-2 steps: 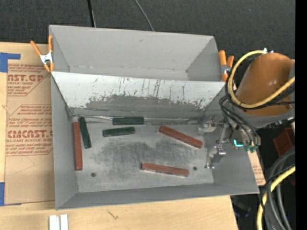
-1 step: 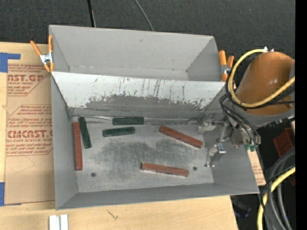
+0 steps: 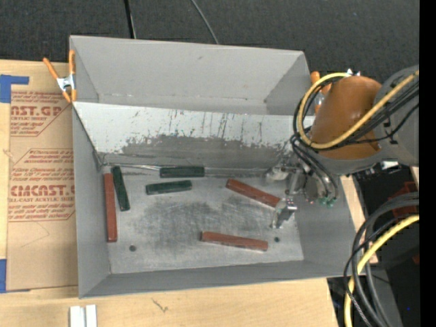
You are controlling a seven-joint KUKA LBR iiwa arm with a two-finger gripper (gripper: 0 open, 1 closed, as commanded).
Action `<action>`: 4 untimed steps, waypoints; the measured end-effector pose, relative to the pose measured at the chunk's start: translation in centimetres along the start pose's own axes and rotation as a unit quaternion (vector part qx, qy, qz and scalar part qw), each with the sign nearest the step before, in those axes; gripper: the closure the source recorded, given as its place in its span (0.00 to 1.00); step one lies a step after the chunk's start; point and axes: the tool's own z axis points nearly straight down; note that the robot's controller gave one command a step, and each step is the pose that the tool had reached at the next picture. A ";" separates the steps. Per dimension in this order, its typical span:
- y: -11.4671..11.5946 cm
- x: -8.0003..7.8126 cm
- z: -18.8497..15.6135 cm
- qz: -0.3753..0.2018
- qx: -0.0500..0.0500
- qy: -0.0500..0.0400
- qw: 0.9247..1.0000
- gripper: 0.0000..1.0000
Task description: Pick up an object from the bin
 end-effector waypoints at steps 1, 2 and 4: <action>2.1 -3.9 1.3 -0.036 0.000 0.005 0.999 0.00; 1.9 -4.6 0.9 0.054 0.000 0.003 0.999 0.00; 2.5 -4.8 7.4 0.112 0.000 0.000 0.994 1.00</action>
Offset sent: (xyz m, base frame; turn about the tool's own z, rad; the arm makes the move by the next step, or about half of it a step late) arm 0.0331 0.0058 -0.0135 0.2899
